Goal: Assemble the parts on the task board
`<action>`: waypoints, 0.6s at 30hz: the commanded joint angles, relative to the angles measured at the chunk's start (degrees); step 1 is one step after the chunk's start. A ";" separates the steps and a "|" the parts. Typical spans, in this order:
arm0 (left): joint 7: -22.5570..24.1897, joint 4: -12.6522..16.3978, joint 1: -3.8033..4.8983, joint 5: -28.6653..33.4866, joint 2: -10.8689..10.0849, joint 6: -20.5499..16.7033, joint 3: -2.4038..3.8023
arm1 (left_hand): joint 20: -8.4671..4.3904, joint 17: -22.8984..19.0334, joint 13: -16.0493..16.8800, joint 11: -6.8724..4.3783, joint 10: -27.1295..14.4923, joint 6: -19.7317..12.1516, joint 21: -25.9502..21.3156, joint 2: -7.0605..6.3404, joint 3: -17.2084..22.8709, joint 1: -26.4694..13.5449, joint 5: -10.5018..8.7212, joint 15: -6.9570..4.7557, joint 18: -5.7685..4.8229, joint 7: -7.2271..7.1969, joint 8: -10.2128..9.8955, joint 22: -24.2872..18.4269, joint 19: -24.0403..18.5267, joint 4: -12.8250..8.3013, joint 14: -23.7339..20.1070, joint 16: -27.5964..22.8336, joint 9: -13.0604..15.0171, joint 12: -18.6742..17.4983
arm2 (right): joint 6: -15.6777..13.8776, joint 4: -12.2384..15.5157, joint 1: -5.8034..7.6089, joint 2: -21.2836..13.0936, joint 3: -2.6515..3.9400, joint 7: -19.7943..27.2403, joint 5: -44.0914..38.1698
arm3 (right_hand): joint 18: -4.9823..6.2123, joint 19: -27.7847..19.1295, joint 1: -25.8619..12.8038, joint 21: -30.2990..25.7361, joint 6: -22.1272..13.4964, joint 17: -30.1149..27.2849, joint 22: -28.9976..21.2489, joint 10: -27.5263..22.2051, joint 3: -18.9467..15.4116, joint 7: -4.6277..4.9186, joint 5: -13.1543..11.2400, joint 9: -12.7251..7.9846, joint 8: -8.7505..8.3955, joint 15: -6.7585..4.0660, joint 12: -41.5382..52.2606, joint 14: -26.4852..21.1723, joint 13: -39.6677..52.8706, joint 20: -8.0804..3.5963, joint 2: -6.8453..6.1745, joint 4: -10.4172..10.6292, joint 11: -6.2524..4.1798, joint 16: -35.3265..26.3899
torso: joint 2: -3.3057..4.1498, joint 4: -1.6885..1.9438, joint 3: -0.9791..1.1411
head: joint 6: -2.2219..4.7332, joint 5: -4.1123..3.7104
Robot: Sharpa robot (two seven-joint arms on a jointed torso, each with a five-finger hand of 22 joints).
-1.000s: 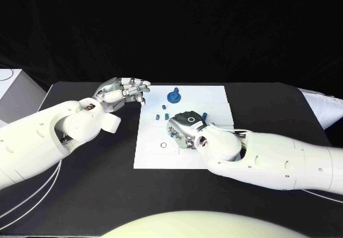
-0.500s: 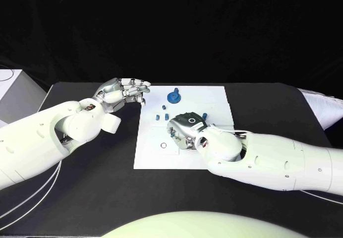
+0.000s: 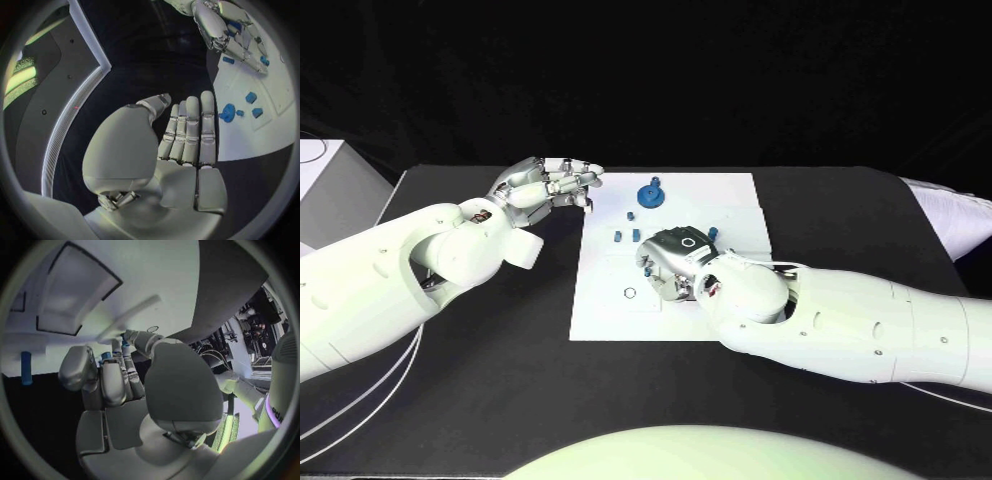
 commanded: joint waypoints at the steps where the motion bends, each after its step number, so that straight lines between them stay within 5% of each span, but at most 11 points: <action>1: 0.19 0.08 -0.02 0.14 0.06 0.79 0.04 | -0.06 -0.05 -0.05 0.13 -0.39 -0.15 -0.20 -0.06 -0.21 0.24 0.26 0.18 0.34 0.02 -0.22 -0.05 0.47 -0.02 0.25 -0.23 -0.05 0.16 | -0.88 0.13 -0.03 -0.09 -0.02 0.68 0.12 | 0.53 -0.12 -0.04 -0.26 -0.10 -0.05 -0.03 0.32 -0.39 0.00 0.21 -0.06 -0.34 0.27 0.17 0.63 0.05 0.03 -0.21 0.08 -0.13 -0.26 | 0.00 0.01 0.03 | 0.01 -0.05; 9: 0.17 -0.01 -0.02 0.13 0.14 0.86 0.03 | -0.06 -0.05 -0.05 0.13 -0.39 -0.15 -0.20 -0.06 -0.21 0.24 0.26 0.18 0.34 0.02 -0.22 -0.05 0.47 -0.02 0.25 -0.23 -0.05 0.16 | -4.03 0.76 -0.02 -1.16 -0.01 0.44 0.84 | 0.59 -0.01 0.12 -0.95 -1.07 -0.68 -0.47 -0.81 -1.88 -0.28 0.25 -0.66 -1.17 0.33 -0.20 0.52 -0.09 0.01 -0.62 0.06 -0.01 -0.59 | -0.06 -0.03 0.01 | 0.50 -0.35; 11: 0.19 -0.04 -0.02 0.12 0.15 0.87 0.03 | -0.06 -0.05 -0.05 0.13 -0.39 -0.15 -0.20 -0.06 -0.21 0.24 0.26 0.18 0.34 0.02 -0.22 -0.05 0.47 -0.02 0.25 -0.23 -0.05 0.16 | -4.32 1.03 0.16 -1.92 0.03 0.69 3.18 | 0.70 -0.10 1.02 -2.03 -1.19 -0.81 -1.11 -2.38 -4.40 -0.92 -1.26 -1.18 -1.60 0.50 -0.14 0.63 -0.07 0.15 -0.43 0.00 0.20 -0.47 | -0.08 -0.03 0.00 | 0.64 -0.34; 14: 0.22 -0.11 -0.02 0.12 0.17 0.89 0.03 | -0.06 -0.05 -0.05 0.13 -0.39 -0.15 -0.20 -0.06 -0.21 0.24 0.26 0.18 0.34 0.02 -0.22 -0.05 0.47 -0.02 0.25 -0.23 -0.05 0.16 | -4.48 1.58 0.73 -3.13 0.25 1.29 5.67 | 1.02 -0.70 2.80 -4.41 -1.72 -2.30 -2.41 -4.22 -7.37 -0.20 -1.59 -1.98 -2.39 0.72 -0.10 0.20 -0.05 0.41 0.16 -0.14 0.54 -1.21 | -0.15 -0.09 0.01 | 0.85 -0.38; 18: 0.24 -0.21 -0.02 0.13 0.19 0.91 0.03 | -0.06 -0.05 -0.05 0.13 -0.39 -0.15 -0.20 -0.06 -0.21 0.24 0.26 0.18 0.34 0.02 -0.22 -0.05 0.47 -0.02 0.25 -0.23 -0.05 0.16 | -5.16 2.65 1.71 -4.94 0.63 2.18 8.40 | 1.06 -0.67 3.82 -4.78 -2.18 -2.47 -2.57 -4.35 -10.72 -0.75 -1.34 -2.73 -3.10 0.75 0.89 0.07 0.03 0.45 0.57 0.55 0.46 -1.02 | -0.19 0.03 -0.01 | 1.31 -0.68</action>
